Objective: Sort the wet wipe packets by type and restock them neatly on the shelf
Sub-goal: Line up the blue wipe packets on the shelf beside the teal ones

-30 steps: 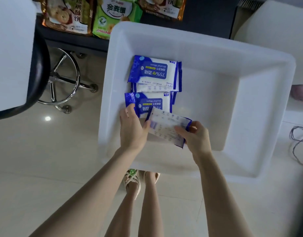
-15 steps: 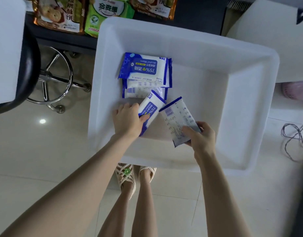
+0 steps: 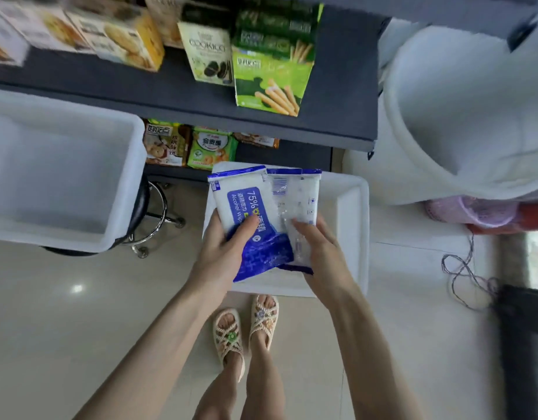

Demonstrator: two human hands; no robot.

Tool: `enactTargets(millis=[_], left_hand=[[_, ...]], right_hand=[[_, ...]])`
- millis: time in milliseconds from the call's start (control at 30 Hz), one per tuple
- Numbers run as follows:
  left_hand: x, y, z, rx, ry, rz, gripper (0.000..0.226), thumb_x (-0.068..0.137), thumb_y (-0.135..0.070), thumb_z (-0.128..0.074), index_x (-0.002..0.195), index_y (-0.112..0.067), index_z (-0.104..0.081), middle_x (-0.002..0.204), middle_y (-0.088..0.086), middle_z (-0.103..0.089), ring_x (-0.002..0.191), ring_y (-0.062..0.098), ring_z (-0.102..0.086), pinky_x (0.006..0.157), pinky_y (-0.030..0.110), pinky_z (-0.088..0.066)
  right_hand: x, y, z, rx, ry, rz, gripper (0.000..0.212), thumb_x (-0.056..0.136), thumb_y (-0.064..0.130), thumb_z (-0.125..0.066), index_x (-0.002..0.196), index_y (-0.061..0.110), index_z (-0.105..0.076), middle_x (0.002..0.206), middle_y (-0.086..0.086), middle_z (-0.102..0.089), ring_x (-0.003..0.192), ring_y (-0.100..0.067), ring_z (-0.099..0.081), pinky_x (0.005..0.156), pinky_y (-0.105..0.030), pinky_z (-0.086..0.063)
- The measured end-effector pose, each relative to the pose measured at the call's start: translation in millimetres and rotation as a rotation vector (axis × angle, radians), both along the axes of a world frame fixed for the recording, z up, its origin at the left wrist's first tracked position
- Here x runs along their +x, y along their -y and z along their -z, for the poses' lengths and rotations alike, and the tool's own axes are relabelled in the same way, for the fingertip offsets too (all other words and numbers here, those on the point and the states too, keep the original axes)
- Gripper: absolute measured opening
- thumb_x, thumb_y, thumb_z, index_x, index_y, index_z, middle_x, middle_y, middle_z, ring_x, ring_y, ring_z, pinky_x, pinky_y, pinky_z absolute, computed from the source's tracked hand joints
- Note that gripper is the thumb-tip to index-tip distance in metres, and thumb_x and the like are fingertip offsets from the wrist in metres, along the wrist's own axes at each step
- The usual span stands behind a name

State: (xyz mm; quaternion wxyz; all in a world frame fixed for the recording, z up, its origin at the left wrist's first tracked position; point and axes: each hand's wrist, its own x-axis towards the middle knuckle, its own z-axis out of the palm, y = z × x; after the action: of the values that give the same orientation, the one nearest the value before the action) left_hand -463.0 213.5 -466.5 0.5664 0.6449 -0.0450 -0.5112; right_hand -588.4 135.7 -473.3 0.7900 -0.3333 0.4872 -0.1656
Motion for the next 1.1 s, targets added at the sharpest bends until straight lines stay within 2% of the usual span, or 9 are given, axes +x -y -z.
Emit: enactTargets(millis=[100,200,300,400,533,700,867,967,1100], left_hand=[[4,7,-78,-0.079,0.088,0.016,0.012,0.091,-0.019,-0.061,0.101,-0.026,-0.064,0.093,-0.008,-0.074,0.088,0.014,-0.071,0.067,0.027,-0.057],[6,14,-155,-0.138,0.162,0.052,0.007,0.089,-0.025,-0.063,0.095,-0.027,-0.065,0.089,-0.009,-0.074,0.083,0.010,-0.071,0.069,0.027,-0.056],[9,24,-227,-0.225,0.233,0.050,0.004,0.089,-0.026,-0.063,0.091,-0.028,-0.060,0.078,-0.015,-0.072,0.073,0.003,-0.070,0.057,0.019,-0.053],[17,40,-288,-0.351,0.300,-0.016,0.008,0.090,-0.020,-0.062,0.094,-0.027,-0.063,0.085,-0.007,-0.074,0.079,0.011,-0.071,0.067,0.029,-0.056],[30,59,-360,-0.505,0.326,-0.069,0.009,0.095,-0.029,-0.053,0.094,-0.031,-0.062,0.081,-0.013,-0.074,0.076,0.006,-0.070,0.071,0.031,-0.056],[67,83,-420,-0.618,0.557,-0.048,0.017,0.091,-0.010,-0.060,0.099,-0.025,-0.060,0.086,-0.012,-0.072,0.079,0.002,-0.068,0.064,0.019,-0.051],[119,124,-466,-0.669,0.636,-0.077,0.036,0.077,0.008,-0.070,0.097,-0.019,-0.058,0.089,0.001,-0.071,0.076,0.012,-0.069,0.062,0.027,-0.057],[159,162,-485,-0.695,0.599,-0.035,0.026,0.086,0.000,-0.064,0.107,-0.013,-0.059,0.094,0.005,-0.071,0.081,0.017,-0.070,0.063,0.031,-0.059],[217,230,-497,-0.648,0.528,-0.026,0.021,0.089,-0.005,-0.056,0.108,-0.012,-0.060,0.093,0.006,-0.070,0.080,0.015,-0.067,0.066,0.033,-0.057]], right_hand=[[9,10,-77,-0.008,0.062,-0.027,0.045,0.098,0.050,-0.033,0.122,0.024,-0.059,0.103,0.001,-0.073,0.092,-0.018,-0.071,0.073,-0.035,-0.056],[11,21,-154,-0.065,0.133,-0.069,0.044,0.099,0.047,-0.034,0.116,0.018,-0.062,0.097,-0.001,-0.075,0.087,-0.016,-0.072,0.073,-0.031,-0.058],[15,36,-225,-0.212,0.174,-0.149,0.050,0.090,0.052,-0.052,0.130,0.022,-0.053,0.119,-0.006,-0.067,0.106,-0.024,-0.066,0.091,-0.042,-0.053],[22,54,-289,-0.389,0.214,-0.176,0.059,0.079,0.041,-0.069,0.131,0.019,-0.053,0.119,-0.010,-0.066,0.105,-0.026,-0.066,0.093,-0.043,-0.052],[31,74,-367,-0.659,0.181,-0.201,0.025,0.084,0.016,-0.071,0.105,0.006,-0.060,0.094,-0.008,-0.069,0.078,-0.017,-0.067,0.071,-0.031,-0.056],[53,108,-438,-1.000,0.012,-0.130,0.061,0.071,0.024,-0.083,0.112,0.009,-0.041,0.099,0.001,-0.066,0.087,-0.012,-0.067,0.076,-0.031,-0.057],[90,161,-480,-1.219,-0.041,-0.161,0.047,0.080,0.017,-0.076,0.110,0.012,-0.040,0.098,0.004,-0.065,0.089,-0.017,-0.067,0.081,-0.039,-0.056],[118,199,-498,-1.312,-0.084,-0.178,0.034,0.085,0.007,-0.068,0.108,0.015,-0.043,0.092,0.007,-0.063,0.081,-0.013,-0.062,0.074,-0.029,-0.051],[158,250,-517,-1.376,-0.221,-0.135,0.026,0.087,0.001,-0.057,0.104,0.019,-0.049,0.095,0.000,-0.064,0.078,-0.017,-0.058,0.073,-0.035,-0.049]])
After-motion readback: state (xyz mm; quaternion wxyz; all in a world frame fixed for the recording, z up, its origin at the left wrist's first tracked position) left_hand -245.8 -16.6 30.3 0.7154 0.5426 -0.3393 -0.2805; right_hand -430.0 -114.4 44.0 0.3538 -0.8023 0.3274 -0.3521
